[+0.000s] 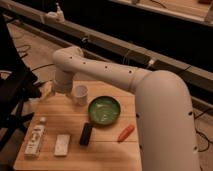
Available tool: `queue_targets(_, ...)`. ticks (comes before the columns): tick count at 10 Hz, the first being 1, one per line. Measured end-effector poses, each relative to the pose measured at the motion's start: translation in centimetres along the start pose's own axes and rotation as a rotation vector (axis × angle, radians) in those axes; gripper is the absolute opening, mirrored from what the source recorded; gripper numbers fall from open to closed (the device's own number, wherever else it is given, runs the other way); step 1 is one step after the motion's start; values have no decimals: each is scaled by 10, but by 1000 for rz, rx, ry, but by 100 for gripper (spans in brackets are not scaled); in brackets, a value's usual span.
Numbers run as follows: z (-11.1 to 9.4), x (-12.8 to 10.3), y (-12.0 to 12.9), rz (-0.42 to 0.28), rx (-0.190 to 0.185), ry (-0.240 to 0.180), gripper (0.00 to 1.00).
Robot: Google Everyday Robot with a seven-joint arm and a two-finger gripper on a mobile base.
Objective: Stand the bottle upright
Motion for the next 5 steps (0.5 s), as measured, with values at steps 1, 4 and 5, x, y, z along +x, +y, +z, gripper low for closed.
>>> queue_targets(1,18,2,-10,-5,10,-12,80)
queue_targets(4,67,10,-18,-16,-23,-11,80)
queue_targets(5,81,12,-17,-5,-34,-14,80)
